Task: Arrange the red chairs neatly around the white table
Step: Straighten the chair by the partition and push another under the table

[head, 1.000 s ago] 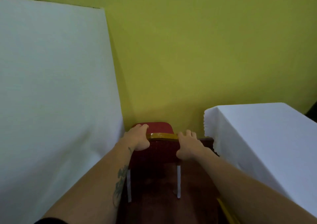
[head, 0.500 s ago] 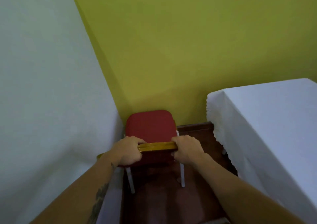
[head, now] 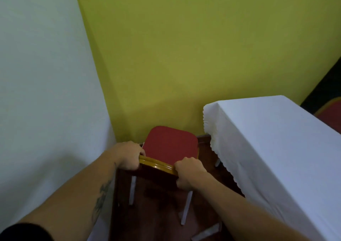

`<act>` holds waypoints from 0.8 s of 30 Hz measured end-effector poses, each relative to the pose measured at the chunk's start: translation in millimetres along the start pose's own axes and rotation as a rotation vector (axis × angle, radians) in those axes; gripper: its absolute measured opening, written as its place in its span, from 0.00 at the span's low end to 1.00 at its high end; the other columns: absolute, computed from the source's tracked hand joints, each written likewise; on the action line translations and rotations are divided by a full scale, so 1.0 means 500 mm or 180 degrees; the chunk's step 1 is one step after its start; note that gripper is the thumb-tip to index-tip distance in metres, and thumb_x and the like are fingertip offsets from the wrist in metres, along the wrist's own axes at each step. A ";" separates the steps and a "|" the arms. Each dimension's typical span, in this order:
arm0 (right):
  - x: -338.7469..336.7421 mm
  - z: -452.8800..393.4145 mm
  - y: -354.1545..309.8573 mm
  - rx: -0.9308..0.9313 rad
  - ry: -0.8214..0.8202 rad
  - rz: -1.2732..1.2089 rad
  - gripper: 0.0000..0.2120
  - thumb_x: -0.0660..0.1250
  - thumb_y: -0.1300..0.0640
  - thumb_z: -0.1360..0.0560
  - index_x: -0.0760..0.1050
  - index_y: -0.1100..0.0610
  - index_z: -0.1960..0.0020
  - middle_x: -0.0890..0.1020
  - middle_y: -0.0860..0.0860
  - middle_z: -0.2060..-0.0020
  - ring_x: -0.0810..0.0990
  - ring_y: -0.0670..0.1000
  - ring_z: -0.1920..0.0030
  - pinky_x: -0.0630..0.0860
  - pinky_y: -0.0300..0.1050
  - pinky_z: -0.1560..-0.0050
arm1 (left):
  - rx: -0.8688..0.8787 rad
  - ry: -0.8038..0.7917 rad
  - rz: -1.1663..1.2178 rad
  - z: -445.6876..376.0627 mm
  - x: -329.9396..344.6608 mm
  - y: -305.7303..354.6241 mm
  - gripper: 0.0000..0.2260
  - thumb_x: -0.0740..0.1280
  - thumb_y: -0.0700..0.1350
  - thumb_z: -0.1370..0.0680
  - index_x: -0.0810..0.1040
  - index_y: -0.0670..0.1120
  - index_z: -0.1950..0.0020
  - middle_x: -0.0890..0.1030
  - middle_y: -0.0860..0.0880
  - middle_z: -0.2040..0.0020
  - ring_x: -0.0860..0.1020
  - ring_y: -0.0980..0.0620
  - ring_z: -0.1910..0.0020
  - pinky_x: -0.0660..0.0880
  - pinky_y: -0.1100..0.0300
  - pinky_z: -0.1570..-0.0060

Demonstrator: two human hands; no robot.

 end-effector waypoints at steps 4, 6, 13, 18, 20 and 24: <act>-0.002 0.036 -0.022 0.0135 -0.0077 -0.0100 0.17 0.69 0.52 0.26 0.76 0.59 0.39 0.81 0.58 0.43 0.81 0.61 0.44 0.77 0.53 0.48 | -0.0184 0.0107 -0.0188 -0.011 -0.011 0.001 0.24 0.64 0.47 0.37 0.82 0.59 0.42 0.82 0.54 0.46 0.80 0.48 0.47 0.79 0.49 0.44; 0.001 0.049 -0.034 0.0185 -0.0047 -0.0124 0.17 0.69 0.53 0.26 0.77 0.59 0.40 0.82 0.58 0.43 0.82 0.62 0.44 0.79 0.54 0.47 | -0.0312 0.0268 -0.0168 -0.019 -0.010 0.003 0.25 0.63 0.47 0.36 0.81 0.59 0.40 0.80 0.53 0.42 0.78 0.47 0.43 0.77 0.42 0.40; 0.023 0.068 -0.019 0.0552 -0.0072 -0.0596 0.20 0.68 0.50 0.26 0.76 0.57 0.37 0.80 0.57 0.42 0.80 0.61 0.43 0.77 0.54 0.45 | -0.1589 0.1453 0.2655 -0.023 0.029 0.022 0.21 0.64 0.46 0.31 0.77 0.46 0.39 0.77 0.41 0.36 0.77 0.38 0.40 0.78 0.42 0.41; 0.051 0.076 0.002 0.0754 -0.0205 -0.1004 0.20 0.65 0.46 0.23 0.74 0.56 0.37 0.79 0.56 0.44 0.80 0.59 0.44 0.77 0.54 0.45 | -0.1685 0.1029 0.5290 0.020 0.027 0.169 0.19 0.66 0.46 0.24 0.68 0.42 0.36 0.76 0.43 0.49 0.77 0.43 0.54 0.76 0.47 0.57; 0.050 0.080 0.003 0.0719 -0.0242 -0.1003 0.18 0.64 0.47 0.22 0.74 0.56 0.37 0.78 0.55 0.44 0.78 0.58 0.47 0.75 0.52 0.48 | -0.1688 0.1299 0.5039 0.025 0.049 0.217 0.31 0.69 0.41 0.25 0.57 0.40 0.27 0.74 0.44 0.42 0.74 0.44 0.50 0.74 0.50 0.50; 0.055 0.091 0.009 0.0707 -0.0243 -0.1115 0.18 0.64 0.50 0.23 0.74 0.58 0.36 0.79 0.57 0.41 0.80 0.60 0.43 0.77 0.54 0.45 | -0.1647 0.1572 0.4788 0.017 0.076 0.231 0.38 0.67 0.35 0.26 0.48 0.39 0.22 0.73 0.40 0.38 0.72 0.44 0.46 0.75 0.49 0.43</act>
Point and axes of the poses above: each hand's wrist, its own z-axis away from the middle knuckle, its own x-axis out of the palm, y = z × x, the point moved 1 cm from there along -z, towards the middle knuckle
